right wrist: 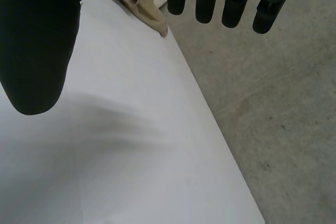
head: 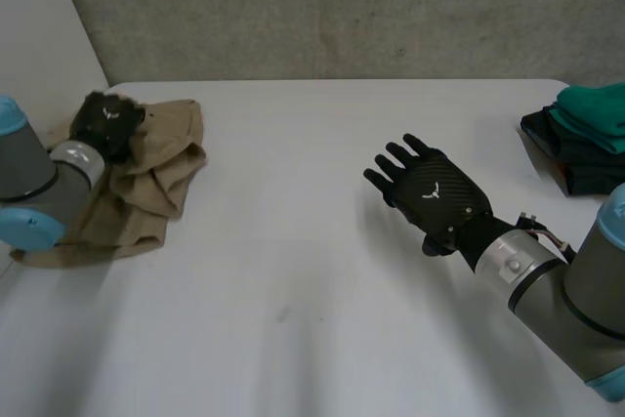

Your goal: Fold the laundry.

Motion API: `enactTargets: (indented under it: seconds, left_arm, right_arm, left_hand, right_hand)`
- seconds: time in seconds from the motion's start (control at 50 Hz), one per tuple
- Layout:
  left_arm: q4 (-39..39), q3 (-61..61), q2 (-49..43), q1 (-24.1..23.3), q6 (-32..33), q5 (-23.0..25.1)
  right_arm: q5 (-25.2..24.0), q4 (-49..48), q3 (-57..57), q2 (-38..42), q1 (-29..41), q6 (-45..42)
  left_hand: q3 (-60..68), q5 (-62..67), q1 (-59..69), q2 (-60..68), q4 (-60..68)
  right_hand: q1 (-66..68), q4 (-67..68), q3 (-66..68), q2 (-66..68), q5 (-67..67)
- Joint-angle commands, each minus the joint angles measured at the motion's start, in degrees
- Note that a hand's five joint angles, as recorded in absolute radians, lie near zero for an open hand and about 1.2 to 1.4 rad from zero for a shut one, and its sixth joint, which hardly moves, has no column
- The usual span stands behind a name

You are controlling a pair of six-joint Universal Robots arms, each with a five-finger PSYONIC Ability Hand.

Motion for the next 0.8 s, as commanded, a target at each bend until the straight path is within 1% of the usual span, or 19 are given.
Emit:
enactTargets:
  seconds: [0.02,0.04,0.1,0.12,0.18,0.2,0.28,0.36,0.4,0.42,0.46,0.48,0.54,0.58,0.66,0.68,0.74,0.76,0.8]
  left_arm:
    - [2.6,-4.9,12.3,-4.6,-14.9,0.4]
    - [2.6,-5.8,15.2,-6.4,-18.6,0.5]
    - [2.4,-7.0,19.2,-10.1,-24.4,0.9]
    - [2.1,-8.0,21.3,-12.8,-28.2,1.2]
    - [2.0,-9.4,23.3,-17.8,-32.7,2.8]
    - [2.1,-10.2,23.6,-20.8,-34.5,4.4]
    - [2.1,-11.7,20.8,-28.9,-35.7,8.9]
    - [1.8,-10.4,13.6,-36.0,-35.3,9.7]
    - [1.2,-9.9,11.3,-36.8,-34.9,9.6]
    - [0.1,-9.8,10.3,-37.2,-34.2,9.6]
    - [-1.5,-10.2,10.5,-37.3,-33.1,9.7]
    - [-3.3,-10.7,10.9,-37.6,-31.5,9.7]
    - [-6.9,-11.3,13.6,-38.3,-27.0,9.4]
    - [-8.5,-11.5,16.0,-38.0,-25.2,9.1]
    - [-11.7,-12.9,22.6,-36.1,-24.3,5.9]
    - [-12.5,-13.8,24.7,-34.8,-24.8,3.0]
    - [-13.3,-16.0,27.8,-33.5,-25.6,-2.3]
    - [-13.3,-17.6,30.0,-33.1,-25.9,-5.7]
    - [-13.3,-19.4,32.0,-32.9,-26.1,-9.0]
  right_arm:
    - [2.9,0.0,0.3,-1.5,-2.1,0.3]
    - [4.0,-0.1,0.1,-2.6,-2.4,0.4]
    - [6.1,-0.1,-0.5,-4.7,-3.5,0.6]
    - [6.8,-0.1,-0.6,-5.1,-3.8,0.7]
    - [9.1,-0.1,-1.0,-6.9,-4.7,1.2]
    - [9.7,-0.1,-1.1,-7.4,-4.7,1.5]
    - [13.1,-0.1,-1.9,-9.2,-5.5,3.3]
    - [16.8,0.1,-3.1,-9.9,-7.5,6.0]
    - [18.5,0.2,-3.9,-9.9,-9.1,7.2]
    - [18.9,0.3,-4.2,-9.9,-9.6,7.4]
    - [19.2,1.3,-5.1,-9.9,-11.5,7.6]
    - [19.1,1.6,-5.6,-9.9,-12.0,7.6]
    - [18.1,4.1,-7.6,-9.9,-12.7,7.6]
    - [16.8,5.6,-8.9,-9.9,-12.6,7.5]
    - [10.3,10.9,-13.0,-8.7,-11.8,7.5]
    - [7.0,12.9,-14.8,-7.7,-11.4,7.5]
    - [2.2,16.4,-18.8,-5.4,-10.6,7.7]
    - [-0.4,18.8,-21.5,-3.2,-10.1,7.8]
    - [-2.5,21.5,-23.8,-0.9,-9.4,7.9]
  left_hand:
    - [12.5,13.9,17.3,12.3,11.6]
    - [12.5,13.9,17.3,12.3,11.6]
    - [12.5,13.9,17.3,12.3,11.6]
    - [12.5,13.9,17.3,12.3,11.6]
    - [12.5,13.9,17.3,12.3,11.6]
    - [12.5,13.9,17.3,12.3,11.6]
    - [12.5,13.9,17.3,12.3,11.6]
    - [12.5,13.9,17.3,12.3,11.6]
    - [12.1,13.5,16.8,11.9,11.1]
    - [-5.4,-4.0,-0.7,-5.6,-6.3]
    - [-18.5,-17.1,-13.7,-18.7,-19.4]
    - [-33.6,-32.1,-28.8,-33.8,-34.5]
    - [-52.0,-50.6,-47.2,-52.2,-52.9]
    - [-52.9,-51.5,-48.1,-53.1,-53.8]
    - [-53.4,-52.0,-48.6,-53.6,-54.3]
    - [-53.2,-51.8,-48.4,-53.4,-54.1]
    - [-53.2,-51.8,-48.4,-53.4,-54.1]
    - [-53.2,-51.8,-48.4,-53.4,-54.1]
    - [-53.4,-52.0,-48.6,-53.6,-54.3]
  right_hand:
    - [-3.0,-2.0,-2.0,-1.8,-2.7]
    - [-3.0,-2.0,-2.0,-1.8,-2.7]
    - [-3.0,-2.0,-2.0,-1.8,-2.7]
    - [-3.0,-2.0,-2.0,-1.8,-2.7]
    - [-3.0,-2.0,-2.0,-1.8,-2.7]
    - [-3.0,-2.0,-2.0,-1.8,-2.7]
    - [-3.0,-2.0,-2.0,-1.8,-2.7]
    - [-3.0,-2.0,-2.0,-1.8,-2.7]
    - [-3.0,-2.0,-2.0,-1.8,-2.7]
    - [-3.0,-2.0,-2.0,-1.8,-2.7]
    - [-3.0,-2.0,-2.0,-1.8,-2.7]
    - [-3.0,-2.0,-2.0,-1.8,-2.7]
    - [-3.0,-2.0,-2.0,-1.8,-2.7]
    - [-3.0,-2.0,-2.0,-1.8,-2.7]
    - [-3.0,-2.0,-2.0,-1.8,-2.7]
    - [-3.0,-2.0,-2.0,-1.8,-2.7]
    - [-3.0,-2.0,-2.0,-1.8,-2.7]
    - [-3.0,-2.0,-2.0,-1.8,-2.7]
    - [-3.0,-2.0,-2.0,-1.8,-2.7]
